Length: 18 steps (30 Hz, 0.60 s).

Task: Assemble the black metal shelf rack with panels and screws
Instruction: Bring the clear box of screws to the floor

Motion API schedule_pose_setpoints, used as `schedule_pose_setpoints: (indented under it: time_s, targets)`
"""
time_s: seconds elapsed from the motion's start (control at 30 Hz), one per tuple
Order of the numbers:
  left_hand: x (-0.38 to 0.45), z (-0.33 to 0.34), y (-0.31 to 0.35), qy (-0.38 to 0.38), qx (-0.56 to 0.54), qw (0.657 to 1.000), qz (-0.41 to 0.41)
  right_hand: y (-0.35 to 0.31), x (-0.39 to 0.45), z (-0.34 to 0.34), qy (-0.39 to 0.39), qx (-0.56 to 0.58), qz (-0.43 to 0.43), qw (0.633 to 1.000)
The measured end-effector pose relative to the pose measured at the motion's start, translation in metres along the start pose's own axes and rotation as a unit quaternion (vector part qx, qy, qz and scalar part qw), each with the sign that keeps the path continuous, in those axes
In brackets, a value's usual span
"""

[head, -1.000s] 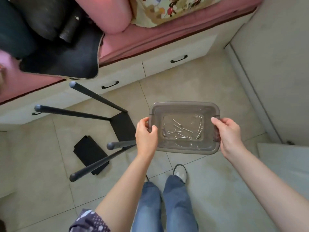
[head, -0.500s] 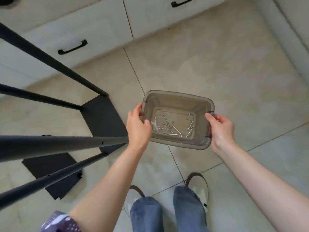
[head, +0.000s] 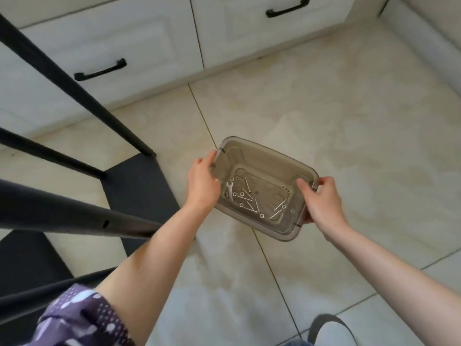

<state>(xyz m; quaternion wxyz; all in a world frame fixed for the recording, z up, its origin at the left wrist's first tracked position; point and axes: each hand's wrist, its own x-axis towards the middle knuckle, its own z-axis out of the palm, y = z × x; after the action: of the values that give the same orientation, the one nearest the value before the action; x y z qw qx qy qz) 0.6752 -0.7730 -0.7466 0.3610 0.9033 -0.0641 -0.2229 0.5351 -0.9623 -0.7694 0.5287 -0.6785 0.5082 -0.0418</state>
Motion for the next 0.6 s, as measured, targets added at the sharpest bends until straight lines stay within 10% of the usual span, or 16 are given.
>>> schedule_pose_setpoints:
  time_s: [0.6]
  targets:
    - [-0.010,0.014,-0.021,0.050,-0.105,0.992,-0.047,0.022,-0.003,0.019,-0.033,0.074,0.031,0.996]
